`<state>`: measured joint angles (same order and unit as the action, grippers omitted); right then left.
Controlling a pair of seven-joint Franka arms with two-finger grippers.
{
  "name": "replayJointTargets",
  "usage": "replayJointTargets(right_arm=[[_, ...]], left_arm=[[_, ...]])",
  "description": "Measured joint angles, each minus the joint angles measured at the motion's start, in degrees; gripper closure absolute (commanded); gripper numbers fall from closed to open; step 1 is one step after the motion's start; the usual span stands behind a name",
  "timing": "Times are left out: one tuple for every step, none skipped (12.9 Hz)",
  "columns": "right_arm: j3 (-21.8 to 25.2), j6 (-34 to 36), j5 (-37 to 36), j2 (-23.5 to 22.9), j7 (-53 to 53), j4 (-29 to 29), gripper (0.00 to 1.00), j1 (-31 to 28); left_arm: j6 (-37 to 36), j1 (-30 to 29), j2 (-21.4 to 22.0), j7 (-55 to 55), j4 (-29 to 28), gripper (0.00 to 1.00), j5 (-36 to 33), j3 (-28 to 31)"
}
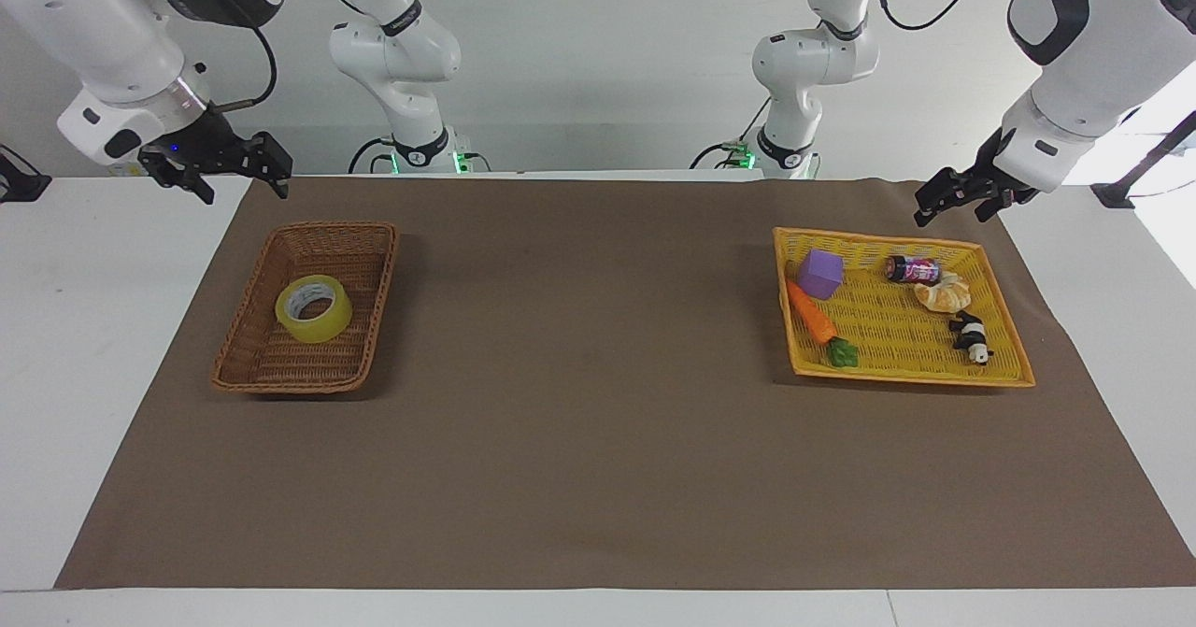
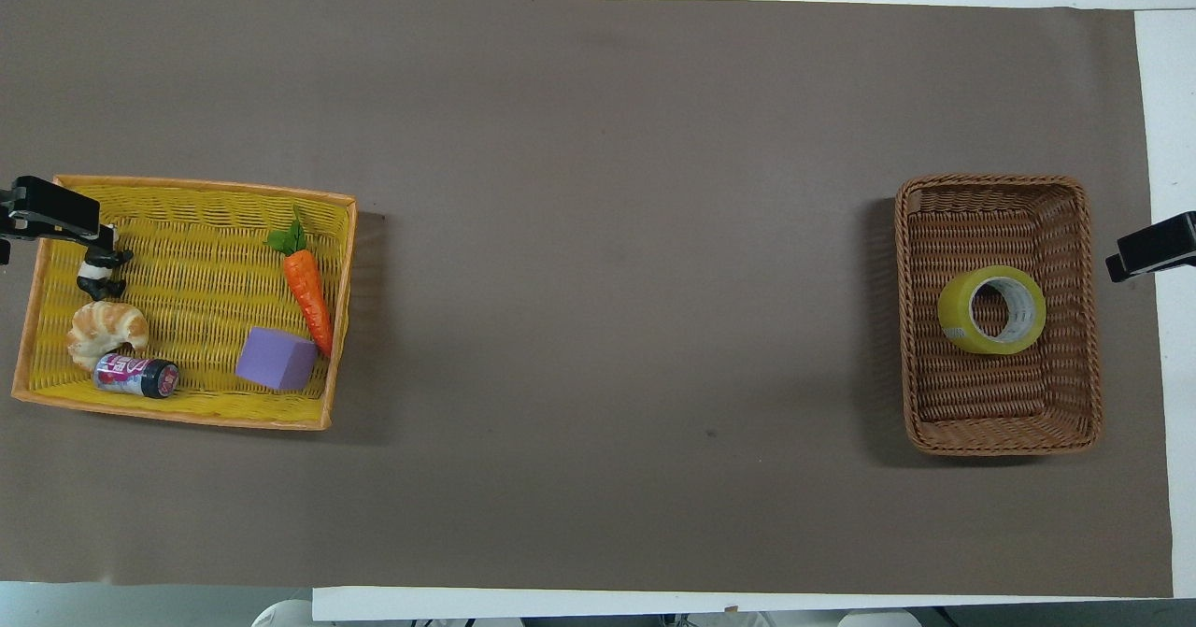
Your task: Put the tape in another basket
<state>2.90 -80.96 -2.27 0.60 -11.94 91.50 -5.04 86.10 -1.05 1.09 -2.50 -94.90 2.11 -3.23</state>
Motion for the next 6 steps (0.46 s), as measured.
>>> replayJointTargets(right_arm=[[1.8, 0.0, 0.0, 0.0, 0.2, 0.0, 0.00, 1.5], [2.8, 0.1, 0.0, 0.0, 0.2, 0.0, 0.00, 2.2], [3.2, 0.1, 0.0, 0.0, 0.2, -0.1, 0.00, 2.5], [3.3, 0.2, 0.0, 0.0, 0.3, -0.1, 0.00, 2.5], [3.4, 0.2, 0.0, 0.0, 0.3, 0.0, 0.00, 2.5], [3.4, 0.2, 0.0, 0.0, 0.5, 0.0, 0.00, 2.5]], left_arm=[[0.0, 0.0, 0.0, 0.0, 0.0, 0.00, 0.0, 0.0], [-0.1, 0.0, 0.0, 0.0, 0.0, 0.00, 0.0, 0.1], [-0.1, 0.0, 0.0, 0.0, 0.0, 0.00, 0.0, 0.0], [-0.2, 0.0, 0.0, 0.0, 0.0, 0.00, 0.0, 0.0], [-0.2, 0.0, 0.0, 0.0, 0.0, 0.00, 0.0, 0.0], [-0.1, 0.0, 0.0, 0.0, 0.0, 0.00, 0.0, 0.1]])
